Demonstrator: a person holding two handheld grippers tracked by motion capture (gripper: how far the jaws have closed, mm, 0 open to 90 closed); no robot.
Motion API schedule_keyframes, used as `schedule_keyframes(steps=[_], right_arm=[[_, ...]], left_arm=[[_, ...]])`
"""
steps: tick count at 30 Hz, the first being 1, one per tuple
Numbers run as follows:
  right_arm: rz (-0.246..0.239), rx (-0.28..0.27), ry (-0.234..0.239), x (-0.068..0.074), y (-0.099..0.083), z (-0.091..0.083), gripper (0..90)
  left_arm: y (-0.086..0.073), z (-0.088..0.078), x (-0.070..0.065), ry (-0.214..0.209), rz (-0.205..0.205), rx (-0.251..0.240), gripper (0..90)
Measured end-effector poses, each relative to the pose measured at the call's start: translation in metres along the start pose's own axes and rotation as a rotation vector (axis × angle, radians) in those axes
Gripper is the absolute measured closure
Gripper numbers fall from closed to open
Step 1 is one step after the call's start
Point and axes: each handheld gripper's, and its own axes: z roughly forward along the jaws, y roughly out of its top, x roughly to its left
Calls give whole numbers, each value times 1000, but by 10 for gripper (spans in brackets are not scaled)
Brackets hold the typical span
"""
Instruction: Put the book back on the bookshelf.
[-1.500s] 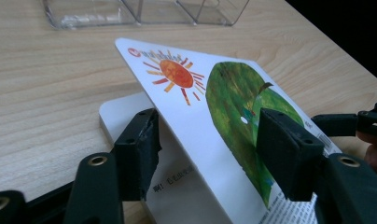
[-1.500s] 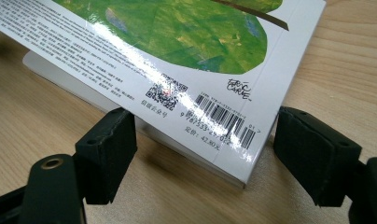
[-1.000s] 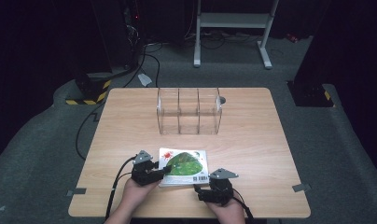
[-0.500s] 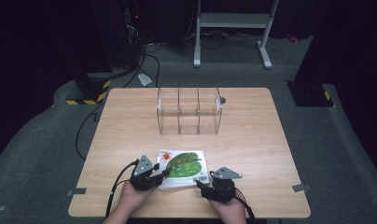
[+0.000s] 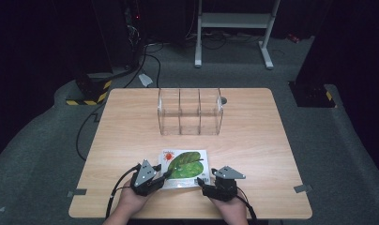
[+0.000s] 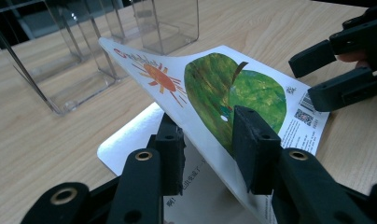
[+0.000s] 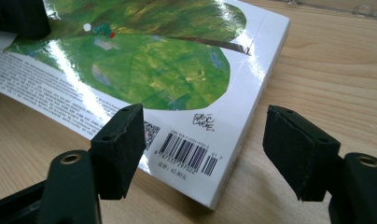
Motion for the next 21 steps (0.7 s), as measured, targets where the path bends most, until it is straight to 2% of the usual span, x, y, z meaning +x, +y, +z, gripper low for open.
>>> schedule_keyframes(steps=[2, 5, 10, 11, 12, 14, 21], right_arm=[[44, -9, 19, -4, 2, 1, 273], [68, -10, 34, -7, 5, 3, 260], [81, -23, 44, -11, 10, 6, 260], [103, -19, 56, -13, 11, 8, 261], [103, -19, 56, -13, 11, 8, 261], [110, 16, 67, -13, 13, 12, 258], [122, 34, 87, -14, 13, 17, 232]], left_arm=[[0, -2, -2, 4, 20, -17, 646], [1, -3, -4, 7, 40, -31, 649], [1, -5, -7, 10, 57, -50, 658], [2, -5, -7, 11, 63, -57, 659], [2, -5, -7, 11, 63, -57, 660], [2, -6, -9, 15, 73, -60, 661], [3, -7, -11, 23, 76, -62, 662]])
